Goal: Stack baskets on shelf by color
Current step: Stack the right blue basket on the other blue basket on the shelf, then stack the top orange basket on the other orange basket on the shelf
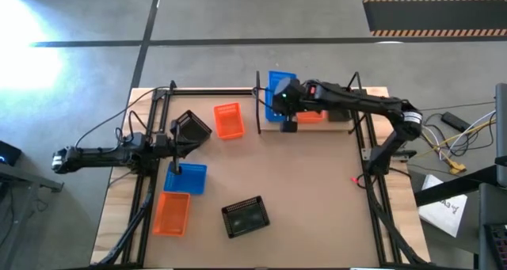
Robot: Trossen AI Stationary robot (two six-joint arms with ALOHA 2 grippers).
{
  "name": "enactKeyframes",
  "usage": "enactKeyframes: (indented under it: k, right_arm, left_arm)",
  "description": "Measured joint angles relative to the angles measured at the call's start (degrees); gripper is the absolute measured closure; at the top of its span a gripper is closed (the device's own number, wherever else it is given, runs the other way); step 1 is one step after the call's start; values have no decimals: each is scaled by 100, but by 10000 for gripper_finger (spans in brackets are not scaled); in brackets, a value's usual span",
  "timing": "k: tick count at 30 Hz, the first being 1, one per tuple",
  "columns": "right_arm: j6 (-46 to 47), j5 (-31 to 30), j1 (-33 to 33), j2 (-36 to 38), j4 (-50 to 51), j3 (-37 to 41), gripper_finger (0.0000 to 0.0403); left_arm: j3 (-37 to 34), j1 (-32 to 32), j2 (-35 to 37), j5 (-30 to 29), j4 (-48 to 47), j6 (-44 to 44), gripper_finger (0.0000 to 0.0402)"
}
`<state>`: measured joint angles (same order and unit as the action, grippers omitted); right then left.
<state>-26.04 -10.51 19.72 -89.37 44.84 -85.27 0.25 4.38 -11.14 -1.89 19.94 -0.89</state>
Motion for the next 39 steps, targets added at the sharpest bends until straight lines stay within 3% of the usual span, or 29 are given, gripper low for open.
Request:
enactKeyframes:
  k: [12,23,28,33,36,39]
  right_arm:
    - [-100,-2,68,-600,23,4,386]
    - [-10,-151,83,-599,-22,4,273]
    - [777,-108,61,-434,-334,170,252]
    - [1200,433,-512,125,-2237,1678,267]
    - [1371,141,-1029,379,-4131,2849,282]
    - [1599,-396,-1509,405,-6111,3847,296]
  left_arm:
    - [0,0,-377,-13,571,-304,402]
    - [0,2,-577,-11,707,-457,402]
    - [0,2,-575,-11,705,-457,402]
    - [0,2,-632,-11,705,-701,402]
    - [0,4,-726,-69,717,-899,402]
    - [-1,4,-900,-509,852,-883,402]
